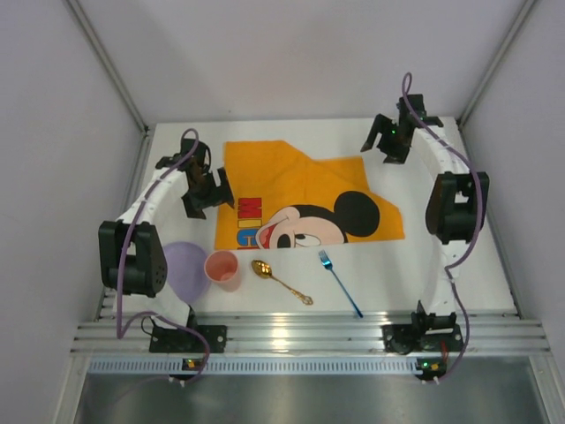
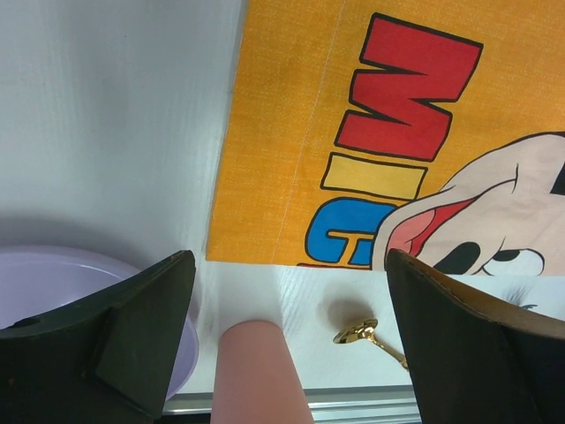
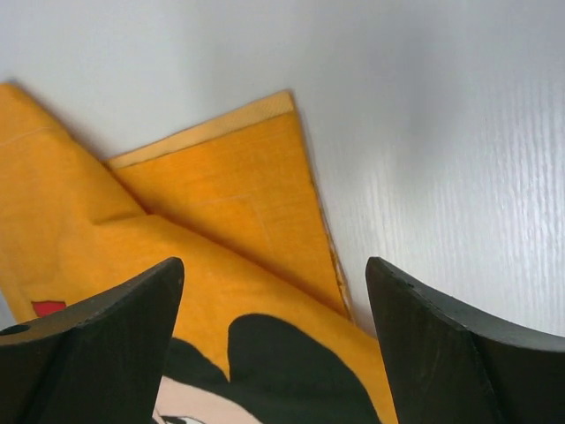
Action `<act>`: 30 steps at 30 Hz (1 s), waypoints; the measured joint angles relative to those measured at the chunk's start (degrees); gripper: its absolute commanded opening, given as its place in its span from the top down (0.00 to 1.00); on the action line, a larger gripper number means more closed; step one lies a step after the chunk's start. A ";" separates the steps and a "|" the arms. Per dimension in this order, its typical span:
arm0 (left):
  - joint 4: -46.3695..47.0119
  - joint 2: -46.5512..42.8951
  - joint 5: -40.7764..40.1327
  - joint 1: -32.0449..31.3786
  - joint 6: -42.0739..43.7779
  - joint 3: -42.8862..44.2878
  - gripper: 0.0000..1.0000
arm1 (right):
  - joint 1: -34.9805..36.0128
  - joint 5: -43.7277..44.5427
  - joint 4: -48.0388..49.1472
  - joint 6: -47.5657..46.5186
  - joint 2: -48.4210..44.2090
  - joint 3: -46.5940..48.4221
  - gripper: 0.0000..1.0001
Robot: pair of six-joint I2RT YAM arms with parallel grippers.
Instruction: Set the dinner table for one person
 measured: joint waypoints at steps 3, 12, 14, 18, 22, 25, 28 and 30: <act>0.00 0.22 0.74 0.00 0.02 0.04 0.07 | -0.02 -0.17 -0.90 0.44 7.37 4.59 0.17; 0.55 0.07 1.01 0.00 -0.02 -0.63 0.09 | 0.09 -1.99 -2.47 1.53 17.33 13.68 0.20; 0.87 -0.09 1.03 0.00 -0.07 -1.60 0.10 | 0.24 -2.32 -2.54 1.57 18.25 14.01 0.20; 1.22 -0.31 1.22 0.00 -0.28 -3.45 0.10 | 1.16 -2.62 -2.56 1.53 19.96 14.75 0.24; 1.29 -0.33 1.20 0.00 -0.48 -4.11 0.11 | 2.51 -3.17 -2.43 1.55 20.76 15.54 0.32; 1.53 -0.33 1.20 0.00 -0.68 -4.13 0.11 | 3.74 -3.63 -2.29 1.64 21.49 16.33 0.36; 1.73 -0.33 1.20 0.00 -0.85 -4.13 0.11 | 4.42 -4.02 -2.10 1.90 21.88 16.68 0.48; 1.73 -0.33 1.18 0.00 -0.92 -4.13 0.12 | 4.61 -4.28 -2.27 2.29 22.49 17.05 0.68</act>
